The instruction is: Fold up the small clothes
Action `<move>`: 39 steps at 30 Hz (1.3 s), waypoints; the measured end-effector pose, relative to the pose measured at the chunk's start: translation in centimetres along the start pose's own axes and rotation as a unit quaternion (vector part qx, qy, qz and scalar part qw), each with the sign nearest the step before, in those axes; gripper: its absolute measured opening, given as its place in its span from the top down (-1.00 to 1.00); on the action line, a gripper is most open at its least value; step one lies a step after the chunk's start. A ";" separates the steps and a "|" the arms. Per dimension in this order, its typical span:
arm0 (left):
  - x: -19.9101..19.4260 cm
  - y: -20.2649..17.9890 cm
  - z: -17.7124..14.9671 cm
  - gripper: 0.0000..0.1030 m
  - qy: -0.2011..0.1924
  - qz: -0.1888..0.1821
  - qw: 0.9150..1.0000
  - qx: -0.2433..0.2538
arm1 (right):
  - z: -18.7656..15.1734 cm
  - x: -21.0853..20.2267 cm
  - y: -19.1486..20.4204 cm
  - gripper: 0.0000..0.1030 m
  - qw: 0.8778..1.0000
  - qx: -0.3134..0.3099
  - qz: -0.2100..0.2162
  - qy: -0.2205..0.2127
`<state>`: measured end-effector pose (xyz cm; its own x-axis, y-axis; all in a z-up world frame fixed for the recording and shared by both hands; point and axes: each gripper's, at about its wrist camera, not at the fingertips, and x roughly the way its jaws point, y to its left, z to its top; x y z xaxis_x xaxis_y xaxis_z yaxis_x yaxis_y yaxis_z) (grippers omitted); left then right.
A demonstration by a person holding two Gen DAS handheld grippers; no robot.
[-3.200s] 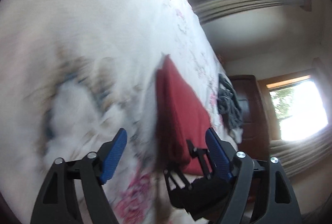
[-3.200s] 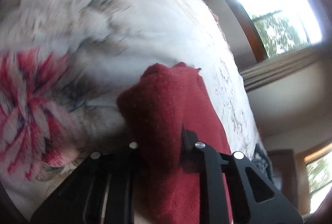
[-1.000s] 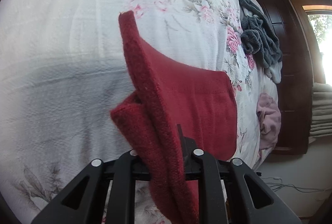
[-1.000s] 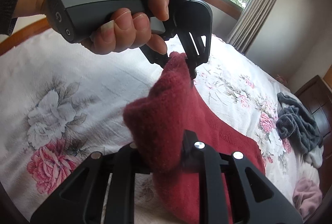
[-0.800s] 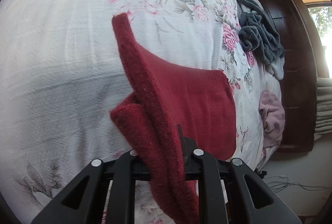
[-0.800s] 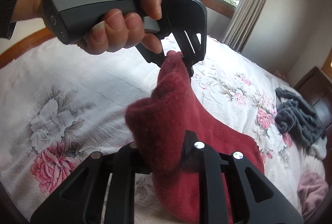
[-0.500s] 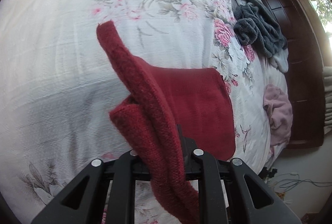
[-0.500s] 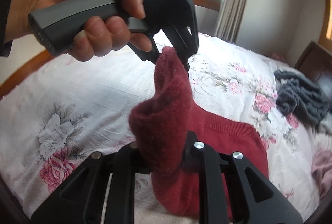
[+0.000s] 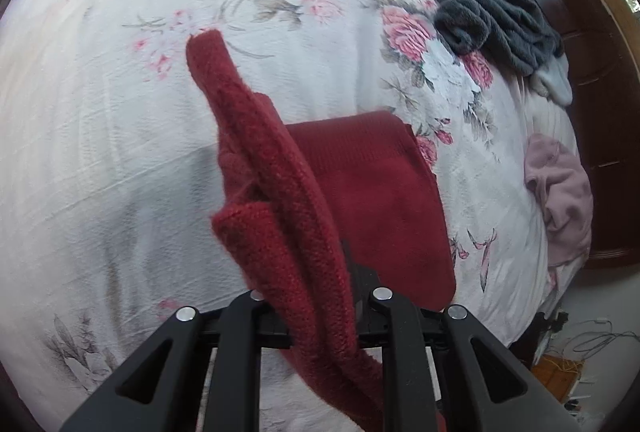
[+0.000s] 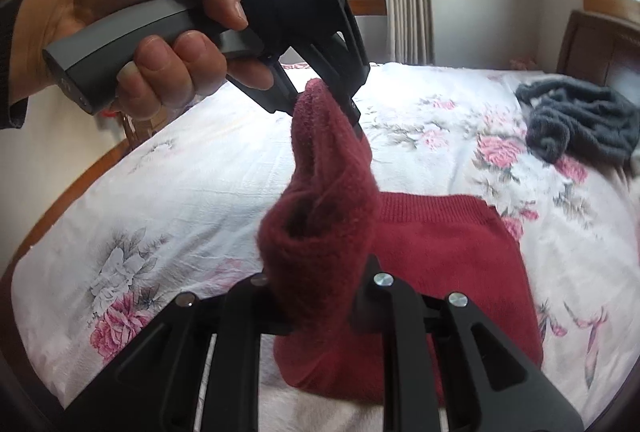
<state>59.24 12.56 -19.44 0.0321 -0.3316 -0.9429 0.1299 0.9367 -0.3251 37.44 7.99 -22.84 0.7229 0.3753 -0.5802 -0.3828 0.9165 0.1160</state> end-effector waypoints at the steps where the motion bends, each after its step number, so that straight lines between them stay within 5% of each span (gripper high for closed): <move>1: 0.6 -0.6 0.2 0.68 0.003 0.004 1.000 0.000 | -0.2 0.1 -0.4 0.70 1.000 0.005 0.002 0.000; 9: 2.9 -3.0 1.5 0.68 0.015 0.025 1.000 -0.003 | -0.9 0.3 -4.3 0.70 0.998 0.065 0.015 0.002; 39: 9.6 -9.4 3.5 0.67 0.048 0.075 0.995 0.032 | -3.5 0.7 -10.4 0.70 0.992 0.121 0.001 0.029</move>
<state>61.76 0.19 -25.18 -0.0391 -0.1735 -0.9841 0.1946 0.9646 -0.1778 39.89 -1.76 -27.21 0.6852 0.3746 -0.6247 -0.2288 0.9249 0.3036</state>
